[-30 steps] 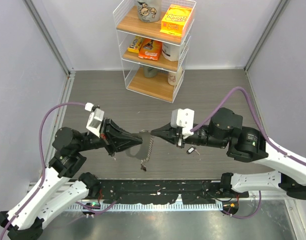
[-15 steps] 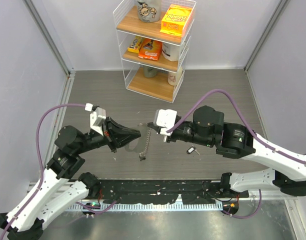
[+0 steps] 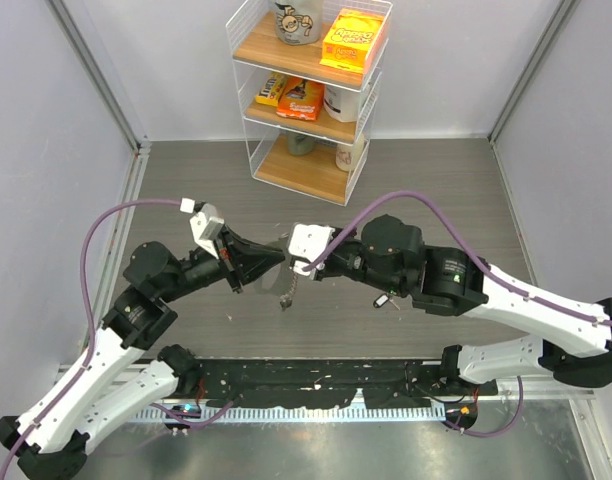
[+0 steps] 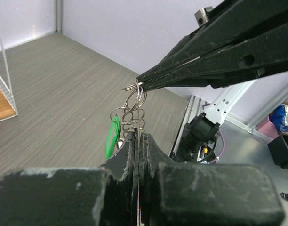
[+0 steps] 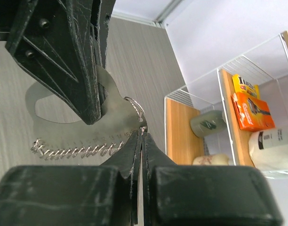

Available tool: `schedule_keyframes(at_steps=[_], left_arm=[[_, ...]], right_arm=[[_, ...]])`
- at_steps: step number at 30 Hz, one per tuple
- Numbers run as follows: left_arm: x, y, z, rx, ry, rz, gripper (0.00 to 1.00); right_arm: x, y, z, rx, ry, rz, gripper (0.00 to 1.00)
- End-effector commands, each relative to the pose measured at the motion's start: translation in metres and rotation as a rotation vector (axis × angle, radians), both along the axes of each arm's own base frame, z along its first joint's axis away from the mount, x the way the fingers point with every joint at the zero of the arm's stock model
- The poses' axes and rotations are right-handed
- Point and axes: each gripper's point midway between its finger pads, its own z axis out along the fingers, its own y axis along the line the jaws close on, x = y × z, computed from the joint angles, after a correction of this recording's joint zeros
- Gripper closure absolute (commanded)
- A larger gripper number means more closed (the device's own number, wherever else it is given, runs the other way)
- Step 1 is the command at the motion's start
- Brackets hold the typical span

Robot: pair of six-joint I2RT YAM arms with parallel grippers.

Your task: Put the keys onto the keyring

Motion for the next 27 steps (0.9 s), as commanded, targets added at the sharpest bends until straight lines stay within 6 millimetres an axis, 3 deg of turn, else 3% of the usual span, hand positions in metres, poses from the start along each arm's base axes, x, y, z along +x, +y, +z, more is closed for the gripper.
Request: schedule_keyframes(at_steps=[1, 3, 7, 13, 23, 27], left_arm=[[-0.006, 0.001, 0.026, -0.045, -0.071, -0.014, 1.0], [-0.004, 0.001, 0.025, -0.044, -0.068, -0.006, 1.0], [-0.003, 0.002, 0.022, -0.042, -0.063, 0.006, 1.0], [-0.007, 0.004, 0.023, -0.045, -0.082, -0.003, 1.0], [-0.048, 0.003, 0.032, -0.069, -0.209, -0.188, 1.0], [-0.068, 0.007, 0.038, -0.078, -0.269, -0.267, 1.0]], right_arm=[[0.017, 0.0, 0.01, -0.007, -0.104, -0.107, 0.95], [0.016, 0.002, 0.01, -0.029, -0.127, -0.122, 0.95], [0.013, 0.002, 0.013, -0.051, -0.156, -0.141, 0.74], [0.002, -0.011, 0.03, 0.021, -0.132, -0.12, 0.58], [-0.032, -0.055, 0.075, 0.269, 0.001, -0.026, 0.5], [-0.053, -0.065, 0.078, 0.297, 0.104, 0.052, 0.5]])
